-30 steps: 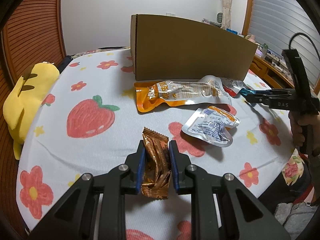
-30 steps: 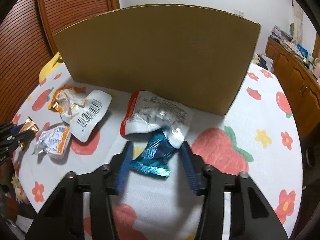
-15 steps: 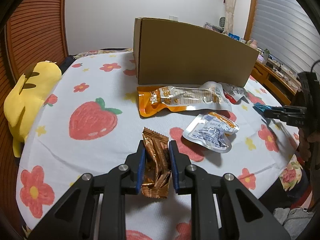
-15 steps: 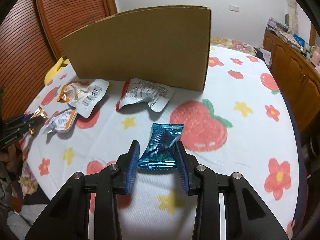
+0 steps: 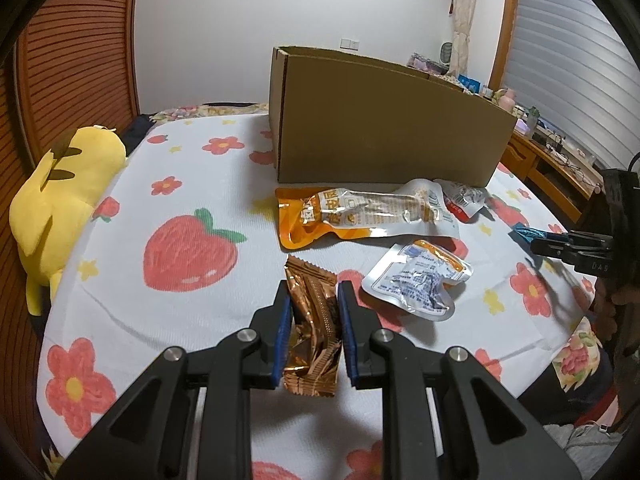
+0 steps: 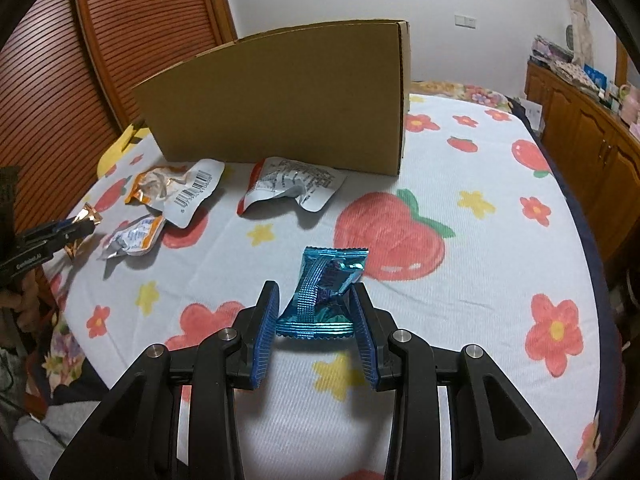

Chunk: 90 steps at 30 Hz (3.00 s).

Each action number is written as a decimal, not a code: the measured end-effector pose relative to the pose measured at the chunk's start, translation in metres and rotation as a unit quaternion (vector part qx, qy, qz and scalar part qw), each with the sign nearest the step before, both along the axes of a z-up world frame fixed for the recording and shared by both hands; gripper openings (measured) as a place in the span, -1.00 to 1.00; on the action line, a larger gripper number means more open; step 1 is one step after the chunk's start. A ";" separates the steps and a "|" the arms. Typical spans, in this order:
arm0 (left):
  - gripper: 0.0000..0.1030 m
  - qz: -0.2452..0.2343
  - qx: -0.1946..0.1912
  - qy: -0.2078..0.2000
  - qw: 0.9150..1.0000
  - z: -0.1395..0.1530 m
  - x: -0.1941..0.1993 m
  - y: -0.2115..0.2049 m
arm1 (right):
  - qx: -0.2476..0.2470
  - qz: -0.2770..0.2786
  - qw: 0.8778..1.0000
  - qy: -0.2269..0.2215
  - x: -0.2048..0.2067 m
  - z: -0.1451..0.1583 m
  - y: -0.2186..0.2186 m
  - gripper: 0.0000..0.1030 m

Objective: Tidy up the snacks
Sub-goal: 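Lift both candies and carry them over the box with both tools, then lower both candies into the box and open both tools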

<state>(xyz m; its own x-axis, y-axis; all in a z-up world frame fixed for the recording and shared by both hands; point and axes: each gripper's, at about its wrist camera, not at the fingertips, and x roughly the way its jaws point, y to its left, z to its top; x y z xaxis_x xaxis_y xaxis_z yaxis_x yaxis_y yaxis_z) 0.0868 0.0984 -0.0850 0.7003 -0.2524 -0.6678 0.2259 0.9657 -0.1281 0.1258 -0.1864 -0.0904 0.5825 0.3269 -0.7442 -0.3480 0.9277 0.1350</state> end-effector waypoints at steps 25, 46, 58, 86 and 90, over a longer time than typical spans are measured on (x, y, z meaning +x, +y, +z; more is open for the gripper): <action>-0.62 0.000 -0.006 -0.064 0.998 0.061 0.021 0.003 | 0.010 0.014 0.998 -0.063 -0.006 0.052 0.000 -0.31; -0.62 -0.061 -0.014 -0.104 0.993 0.114 0.130 -0.047 | 0.005 0.051 0.987 -0.155 0.067 0.125 0.015 -0.31; -0.62 -0.070 -0.018 -0.081 0.994 0.106 0.198 -0.046 | 0.002 0.064 0.988 -0.141 0.136 0.107 0.024 -0.31; -0.10 -0.094 0.028 0.010 0.995 0.104 0.250 -0.057 | 0.023 0.123 0.990 -0.060 0.207 0.095 0.020 -0.27; -0.03 -0.092 0.018 -0.001 0.996 0.108 0.245 -0.054 | 0.035 0.116 0.991 -0.059 0.206 0.097 0.017 0.00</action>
<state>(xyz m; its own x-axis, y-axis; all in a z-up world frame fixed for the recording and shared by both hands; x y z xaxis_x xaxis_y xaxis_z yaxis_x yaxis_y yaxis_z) 0.3322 0.0444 0.0228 0.6456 -0.3517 -0.6779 0.3994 0.9121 -0.0929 0.3318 -0.1697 0.0064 0.5675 0.5104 -0.6461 -0.5682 0.8107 0.1413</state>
